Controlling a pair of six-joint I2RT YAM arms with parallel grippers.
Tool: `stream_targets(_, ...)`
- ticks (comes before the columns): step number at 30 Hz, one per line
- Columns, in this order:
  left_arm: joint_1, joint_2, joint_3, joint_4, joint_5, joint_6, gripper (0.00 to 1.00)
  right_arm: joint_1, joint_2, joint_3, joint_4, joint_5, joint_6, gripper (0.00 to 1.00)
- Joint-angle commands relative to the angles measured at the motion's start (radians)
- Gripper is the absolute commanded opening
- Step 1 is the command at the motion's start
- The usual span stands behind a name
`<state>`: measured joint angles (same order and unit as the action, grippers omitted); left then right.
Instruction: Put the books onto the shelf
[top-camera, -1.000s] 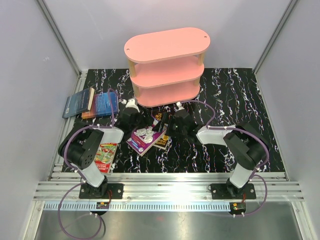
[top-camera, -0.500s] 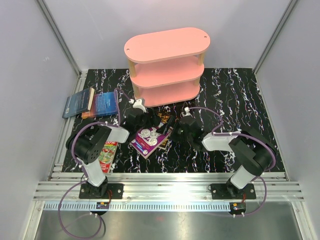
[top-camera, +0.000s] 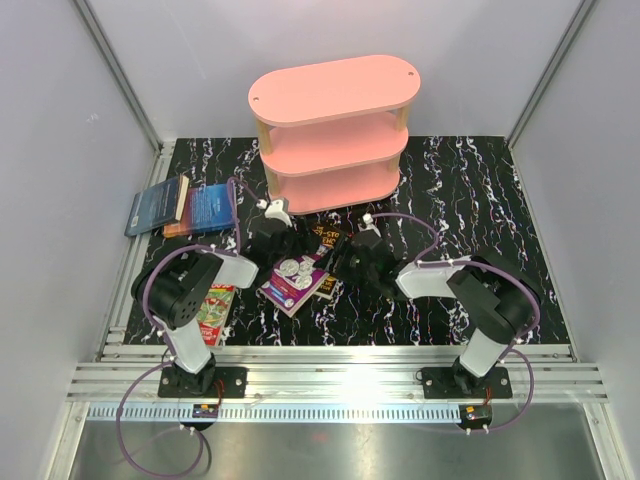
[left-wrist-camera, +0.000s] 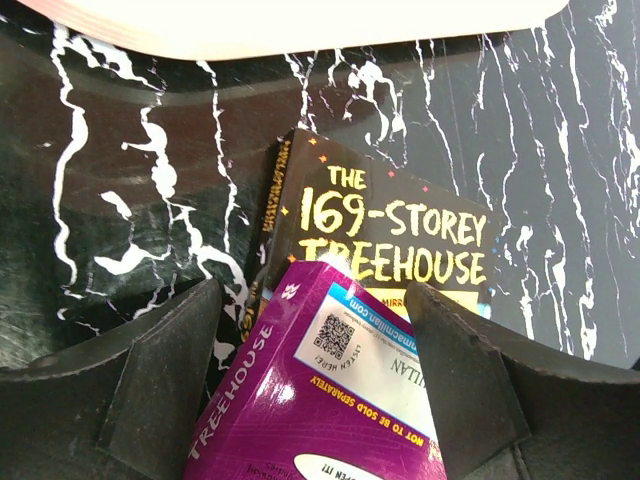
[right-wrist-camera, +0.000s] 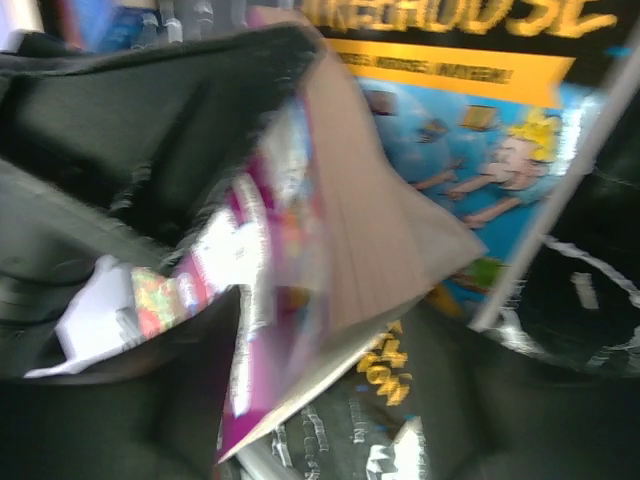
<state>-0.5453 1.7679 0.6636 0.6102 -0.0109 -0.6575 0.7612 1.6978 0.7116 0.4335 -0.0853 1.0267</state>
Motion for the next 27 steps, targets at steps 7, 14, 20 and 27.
stream_targets(7, -0.081, 0.011, -0.045, -0.165, 0.140, -0.074, 0.78, 0.040, 0.031, 0.020, -0.044, 0.001, -0.030, 0.08)
stream_targets(14, -0.081, -0.132, -0.074, -0.231, 0.055, -0.050, 0.79, 0.041, -0.186, 0.026, -0.235, 0.065, -0.135, 0.00)
stream_targets(20, -0.081, -0.352, -0.131, -0.194, 0.026, 0.016, 0.84, 0.041, -0.485, 0.101, -0.502, 0.185, -0.312, 0.00)
stream_targets(27, -0.074, -0.521, -0.225, -0.029, 0.168, 0.090, 0.86, 0.038, -0.705, 0.160, -0.636, 0.234, -0.407, 0.00)
